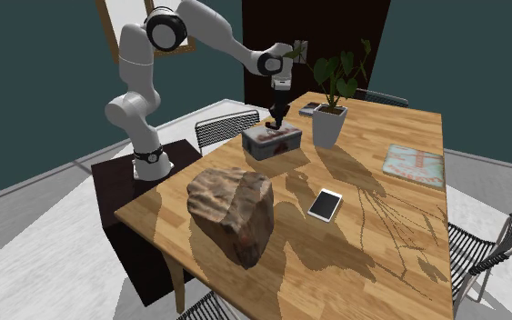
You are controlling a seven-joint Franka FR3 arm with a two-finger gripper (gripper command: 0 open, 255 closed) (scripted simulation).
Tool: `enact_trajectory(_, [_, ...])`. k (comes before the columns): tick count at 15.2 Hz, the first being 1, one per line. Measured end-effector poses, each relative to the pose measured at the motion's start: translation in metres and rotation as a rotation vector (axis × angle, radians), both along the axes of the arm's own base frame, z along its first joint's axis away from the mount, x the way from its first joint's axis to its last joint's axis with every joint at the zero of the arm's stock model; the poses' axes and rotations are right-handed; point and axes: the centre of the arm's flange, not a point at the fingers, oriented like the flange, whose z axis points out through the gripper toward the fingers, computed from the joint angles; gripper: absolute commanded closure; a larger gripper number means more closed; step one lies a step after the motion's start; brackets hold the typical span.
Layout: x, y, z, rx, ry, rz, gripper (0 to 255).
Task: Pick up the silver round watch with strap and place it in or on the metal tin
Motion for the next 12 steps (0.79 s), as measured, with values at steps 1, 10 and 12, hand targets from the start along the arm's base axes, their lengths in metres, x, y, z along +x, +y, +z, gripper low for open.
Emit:
enact_trajectory(1, [0.0000, 0.0000, -0.0004, 0.000, 0.000, 0.000, 255])
enact_trajectory(10, [-0.0001, 0.0000, -0.0008, 0.000, 0.000, 0.000, 0])
enact_trajectory(12, [-0.0015, 0.0002, 0.0055, 0.000, 0.000, 0.000, 0])
